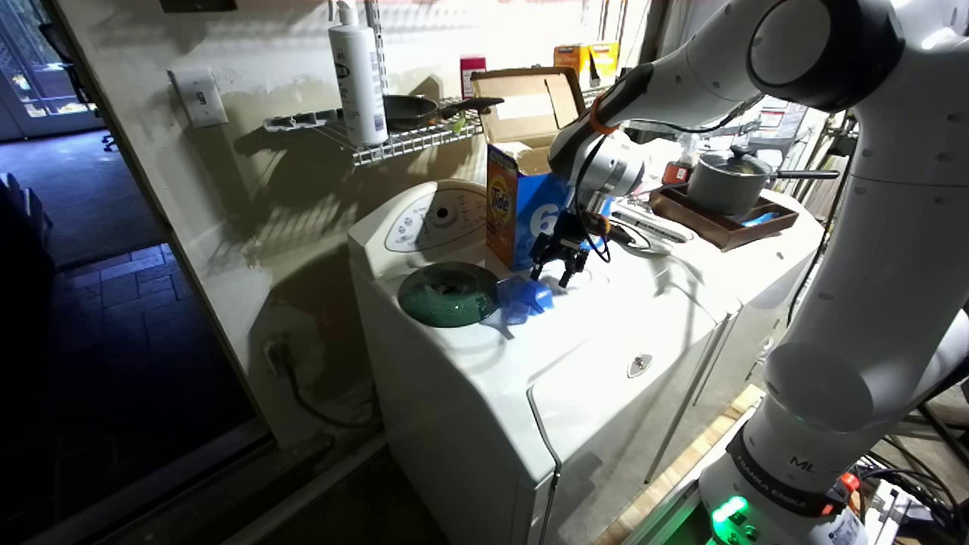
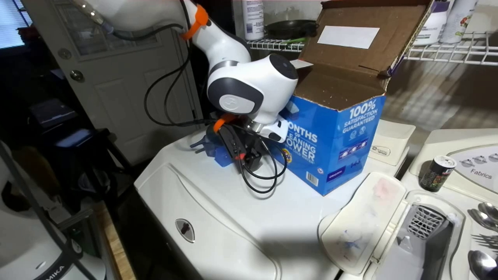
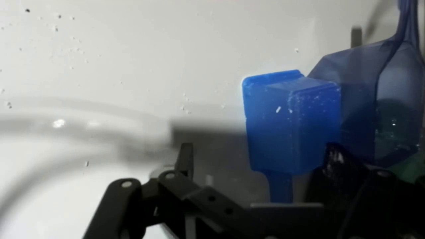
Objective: Turn the blue cup on the washing machine over
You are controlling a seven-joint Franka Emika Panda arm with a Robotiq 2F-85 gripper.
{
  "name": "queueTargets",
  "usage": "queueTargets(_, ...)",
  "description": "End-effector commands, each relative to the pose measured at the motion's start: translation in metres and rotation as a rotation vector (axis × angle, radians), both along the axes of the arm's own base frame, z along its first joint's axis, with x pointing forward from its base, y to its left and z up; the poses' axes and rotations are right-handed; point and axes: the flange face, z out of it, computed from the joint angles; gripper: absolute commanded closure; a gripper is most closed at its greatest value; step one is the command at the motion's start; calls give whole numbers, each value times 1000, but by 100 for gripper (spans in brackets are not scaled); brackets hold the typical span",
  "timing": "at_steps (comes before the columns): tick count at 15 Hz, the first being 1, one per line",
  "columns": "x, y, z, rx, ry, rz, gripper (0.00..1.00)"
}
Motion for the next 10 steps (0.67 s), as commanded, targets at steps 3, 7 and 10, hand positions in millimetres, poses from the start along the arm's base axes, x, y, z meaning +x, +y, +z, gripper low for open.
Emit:
queueTargets(3, -1, 16, 5, -161, -12, 37, 0)
queueTargets(7, -4, 13, 10, -244, -13, 34, 0)
queueTargets(10, -14, 8, 11, -277, -17, 24, 0)
